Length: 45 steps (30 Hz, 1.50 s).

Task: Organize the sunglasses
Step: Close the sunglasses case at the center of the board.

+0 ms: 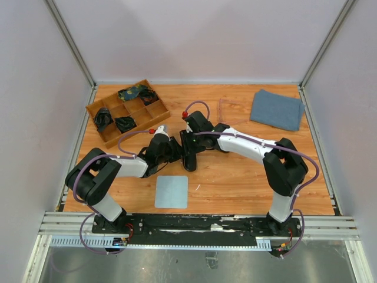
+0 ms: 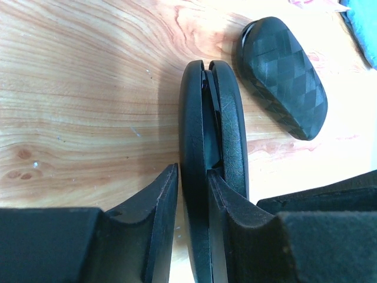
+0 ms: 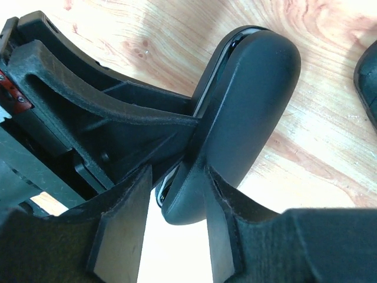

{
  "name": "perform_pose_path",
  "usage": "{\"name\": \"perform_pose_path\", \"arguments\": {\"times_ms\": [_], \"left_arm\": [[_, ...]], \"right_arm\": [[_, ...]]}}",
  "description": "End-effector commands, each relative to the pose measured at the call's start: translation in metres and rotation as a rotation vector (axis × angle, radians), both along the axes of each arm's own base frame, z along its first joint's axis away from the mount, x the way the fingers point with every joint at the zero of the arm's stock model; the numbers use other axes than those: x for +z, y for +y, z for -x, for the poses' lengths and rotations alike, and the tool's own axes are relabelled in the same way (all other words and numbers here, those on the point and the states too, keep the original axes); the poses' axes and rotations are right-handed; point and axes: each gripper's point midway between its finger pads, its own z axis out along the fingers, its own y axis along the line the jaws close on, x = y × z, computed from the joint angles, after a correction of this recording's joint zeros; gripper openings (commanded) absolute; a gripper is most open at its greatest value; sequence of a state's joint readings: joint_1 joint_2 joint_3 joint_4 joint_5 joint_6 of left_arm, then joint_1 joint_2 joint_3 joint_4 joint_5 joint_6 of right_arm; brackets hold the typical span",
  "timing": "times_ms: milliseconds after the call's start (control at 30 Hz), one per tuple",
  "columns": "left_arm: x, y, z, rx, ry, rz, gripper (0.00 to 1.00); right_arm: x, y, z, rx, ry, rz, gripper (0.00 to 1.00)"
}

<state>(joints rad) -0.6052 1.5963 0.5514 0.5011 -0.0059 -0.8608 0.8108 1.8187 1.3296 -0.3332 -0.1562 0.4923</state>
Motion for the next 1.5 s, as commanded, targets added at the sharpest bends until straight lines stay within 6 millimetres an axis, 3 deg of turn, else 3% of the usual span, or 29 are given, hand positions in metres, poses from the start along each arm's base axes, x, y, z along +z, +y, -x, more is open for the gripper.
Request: {"name": "perform_pose_path", "arguments": {"times_ms": [0,300,500,800,1467], "left_arm": [[0.026,-0.013,-0.005,-0.027,-0.077,0.068,0.32],[0.017,-0.007,0.003,-0.031,-0.072,0.083,0.32],[0.014,-0.004,0.005,-0.034,-0.072,0.074,0.32],[0.006,0.004,0.010,-0.037,-0.073,0.073,0.32],[0.004,-0.002,0.012,-0.077,-0.089,0.103,0.32]], "right_arm": [[0.018,-0.010,-0.013,-0.053,-0.039,-0.057,0.44],[0.005,-0.040,-0.025,-0.129,0.020,-0.129,0.59],[0.003,-0.033,-0.026,-0.123,0.037,-0.181,0.73],[-0.011,-0.023,-0.032,-0.127,0.079,-0.218,0.76],[-0.034,-0.015,-0.037,-0.136,0.126,-0.206,0.76]]}}
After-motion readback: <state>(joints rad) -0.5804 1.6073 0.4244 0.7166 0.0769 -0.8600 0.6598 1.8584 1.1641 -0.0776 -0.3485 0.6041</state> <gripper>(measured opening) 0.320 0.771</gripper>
